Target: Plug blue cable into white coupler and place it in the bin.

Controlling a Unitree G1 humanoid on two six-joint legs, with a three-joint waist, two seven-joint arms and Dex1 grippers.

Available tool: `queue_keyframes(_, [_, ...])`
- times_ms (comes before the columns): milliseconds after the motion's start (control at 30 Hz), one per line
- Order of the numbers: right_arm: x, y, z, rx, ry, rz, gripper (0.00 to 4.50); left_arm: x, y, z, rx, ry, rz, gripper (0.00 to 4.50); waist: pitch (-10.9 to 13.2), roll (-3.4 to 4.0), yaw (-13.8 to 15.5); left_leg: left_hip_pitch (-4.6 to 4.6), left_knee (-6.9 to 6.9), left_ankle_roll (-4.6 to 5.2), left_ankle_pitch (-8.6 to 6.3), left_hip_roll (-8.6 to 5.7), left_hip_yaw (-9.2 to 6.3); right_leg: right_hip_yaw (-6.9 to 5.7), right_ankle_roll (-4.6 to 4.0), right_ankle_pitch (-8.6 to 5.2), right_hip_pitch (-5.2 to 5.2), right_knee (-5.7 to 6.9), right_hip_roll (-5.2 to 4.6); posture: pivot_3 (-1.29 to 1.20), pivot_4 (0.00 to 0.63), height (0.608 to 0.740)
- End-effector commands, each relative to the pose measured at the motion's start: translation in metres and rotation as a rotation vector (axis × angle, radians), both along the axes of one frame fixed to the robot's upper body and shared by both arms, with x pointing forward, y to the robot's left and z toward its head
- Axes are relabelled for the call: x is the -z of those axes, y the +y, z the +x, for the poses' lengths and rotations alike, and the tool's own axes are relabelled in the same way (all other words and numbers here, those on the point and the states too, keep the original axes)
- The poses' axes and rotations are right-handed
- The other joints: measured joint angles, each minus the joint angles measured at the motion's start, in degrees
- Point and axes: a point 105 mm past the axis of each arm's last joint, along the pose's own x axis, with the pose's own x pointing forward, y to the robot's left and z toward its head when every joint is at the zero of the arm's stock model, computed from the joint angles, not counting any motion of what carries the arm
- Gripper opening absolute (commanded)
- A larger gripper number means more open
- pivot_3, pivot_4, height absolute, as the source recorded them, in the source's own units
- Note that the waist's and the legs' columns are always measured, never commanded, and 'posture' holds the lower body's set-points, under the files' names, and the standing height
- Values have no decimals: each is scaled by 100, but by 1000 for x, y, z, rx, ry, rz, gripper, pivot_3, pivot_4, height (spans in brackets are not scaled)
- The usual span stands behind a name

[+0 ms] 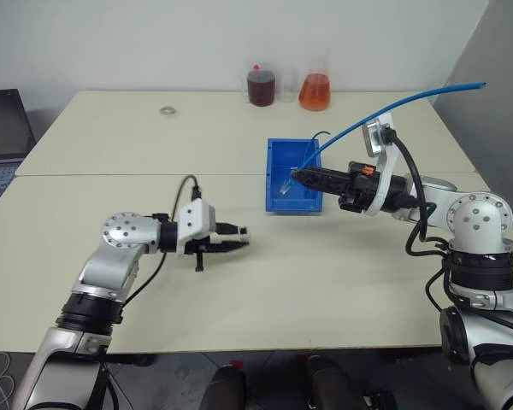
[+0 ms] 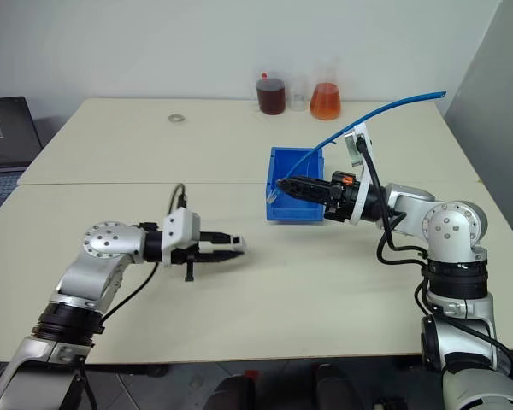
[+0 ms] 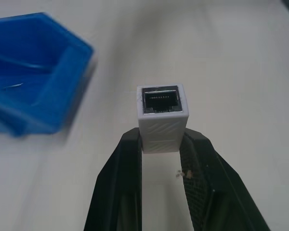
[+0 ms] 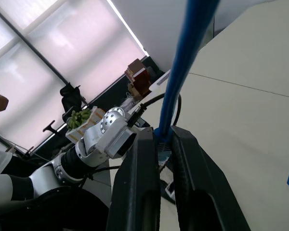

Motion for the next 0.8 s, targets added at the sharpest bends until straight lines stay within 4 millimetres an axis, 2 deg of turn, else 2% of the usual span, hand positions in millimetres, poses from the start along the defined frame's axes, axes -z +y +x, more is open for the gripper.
queue_keyframes(33, [19, 8, -14, -25, -162, -134, 91, 16, -10, -8, 95, 31, 51, 780, 0, 0, -4, -1, 0, 0, 0, 0, 0, 0, 0, 0, 0, 0, 1, 0, 150, 740])
queue_keyframes(233, [57, 27, -32, -89, -374, -275, 91, 40, -19, -5, 120, 80, 64, 780, 0, 0, -17, -1, 4, 0, 0, -2, 1, 1, 1, -1, 0, -3, 1, 0, 150, 740])
queue_keyframes(333, [63, 38, -36, -105, -470, -285, 91, 48, -20, -5, 115, 85, 67, 780, 0, 0, -23, 1, 5, 0, 0, 2, -1, 1, 1, -1, 0, 1, 6, 0, 150, 740])
queue_keyframes(500, [63, 51, -43, -154, -510, -250, 91, 56, -22, -7, 116, 85, 70, 780, 0, -1, -11, 2, 9, -1, 1, 1, -4, 0, 1, -1, 2, 6, 5, 0, 150, 740])
queue_keyframes(567, [72, 55, -47, -204, -558, -285, 91, 58, -22, -7, 109, 82, 67, 780, 0, -1, -6, 2, 9, -1, 1, 0, -5, -1, 1, -1, 3, 6, 4, 0, 150, 740])
queue_keyframes(800, [89, 54, -47, -269, -572, -330, 91, 57, -25, -12, 116, 79, 47, 780, 0, -1, -6, 9, 13, -1, 1, -1, -7, -2, 1, -1, 10, 8, 3, 0, 150, 740])
